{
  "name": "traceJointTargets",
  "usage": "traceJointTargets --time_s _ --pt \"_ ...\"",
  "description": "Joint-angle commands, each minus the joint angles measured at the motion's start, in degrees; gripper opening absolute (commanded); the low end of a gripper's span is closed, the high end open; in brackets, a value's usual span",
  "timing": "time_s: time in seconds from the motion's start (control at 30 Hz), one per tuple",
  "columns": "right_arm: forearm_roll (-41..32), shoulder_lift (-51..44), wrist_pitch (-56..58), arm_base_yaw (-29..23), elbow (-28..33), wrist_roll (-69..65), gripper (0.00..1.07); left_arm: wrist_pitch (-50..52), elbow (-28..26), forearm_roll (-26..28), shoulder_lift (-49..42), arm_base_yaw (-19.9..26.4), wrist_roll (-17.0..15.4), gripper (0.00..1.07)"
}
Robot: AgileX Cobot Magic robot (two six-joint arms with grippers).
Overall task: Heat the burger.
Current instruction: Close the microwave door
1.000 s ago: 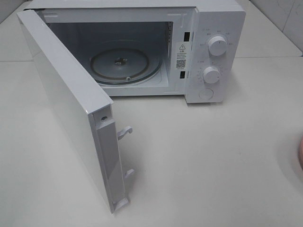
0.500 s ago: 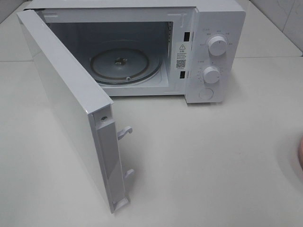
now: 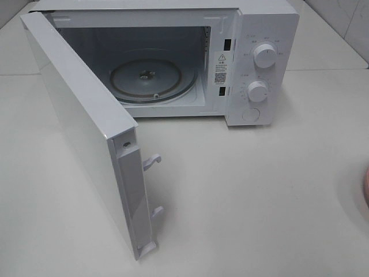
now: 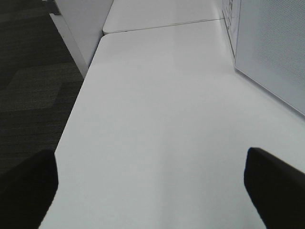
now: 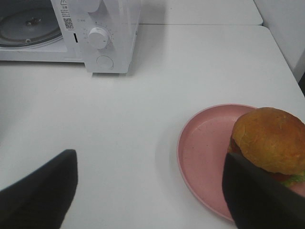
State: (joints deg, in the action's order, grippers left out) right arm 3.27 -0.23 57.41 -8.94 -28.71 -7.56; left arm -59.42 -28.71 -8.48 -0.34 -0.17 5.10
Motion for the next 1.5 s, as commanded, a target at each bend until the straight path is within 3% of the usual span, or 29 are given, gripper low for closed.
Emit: traceJointTargets --time_s 0.03,0.37,0.57,0.6,0.63,0.67,0.7,0.73,0.77,0.8,0.83,0.87,0.97,1.03,1.1,1.3,1.37,1.5 --pt "0.11 -1.66 0.06 0.23 0.06 -0.34 0.76 0.80 0.11 0.46 -1.03 0.11 -0.40 1.01" --pt "0.11 -1.66 0.06 0.23 0.06 -0.40 0.76 3.72 -0.97 0.57 -0.74 0.11 -0.40 1.00" --pt "0.11 -1.66 0.06 0.23 0.06 -0.40 0.76 13.06 -1.26 0.57 3.72 0.11 -4.13 0.95" --pt "0.11 -1.66 0.06 0.23 0.06 -0.40 0.76 16.10 -1.15 0.57 6.07 0.11 -5.73 0.86" --pt "0.11 -1.66 0.06 0.23 0.06 -0.40 0.76 18.56 -1.09 0.69 9.00 0.11 -6.82 0.70" --pt "0.11 -1.66 0.06 0.23 0.06 -0.40 0.76 18.56 -1.09 0.69 9.00 0.11 -6.82 0.70" --pt "0.11 -1.66 0.06 0.23 0.06 -0.40 0.76 19.82 -1.09 0.69 10.54 0.11 -7.10 0.60" --pt "0.11 -1.66 0.06 0.23 0.06 -0.40 0.76 21.60 -1.09 0.74 13.18 0.11 -7.79 0.42" --pt "0.11 -1.66 0.06 0.23 0.06 -0.40 0.76 21.60 -1.09 0.74 13.18 0.11 -7.79 0.42" --pt "0.11 -1.66 0.06 0.23 0.06 -0.40 0.76 22.52 -1.09 0.74 14.61 0.11 -8.19 0.31" --pt "0.11 -1.66 0.06 0.23 0.06 -0.40 0.76 22.52 -1.09 0.74 14.61 0.11 -8.19 0.31" --pt "0.11 -1.66 0.06 0.23 0.06 -0.40 0.76 24.92 -1.09 0.86 16.84 0.11 -8.25 0.13" --pt "0.11 -1.66 0.06 0.23 0.06 -0.40 0.76 28.76 -1.03 0.97 20.23 0.11 -8.14 0.00" --pt "0.11 -1.66 0.06 0.23 0.06 -0.40 0.76 30.65 -0.92 0.97 21.03 0.11 -8.14 0.00" --pt "0.11 -1.66 0.06 0.23 0.06 -0.40 0.76 39.99 0.69 0.97 24.58 0.11 -8.14 0.00" --pt "0.11 -1.66 0.06 0.23 0.06 -0.40 0.76 47.27 2.92 1.03 28.65 0.11 -8.14 0.00" --pt "0.11 -1.66 0.06 0.23 0.06 -0.40 0.76 56.21 6.13 1.03 33.06 0.11 -8.14 0.00" --pt "0.11 -1.66 0.06 0.23 0.06 -0.40 0.76 64.46 9.51 1.03 36.90 0.11 -8.14 0.00"
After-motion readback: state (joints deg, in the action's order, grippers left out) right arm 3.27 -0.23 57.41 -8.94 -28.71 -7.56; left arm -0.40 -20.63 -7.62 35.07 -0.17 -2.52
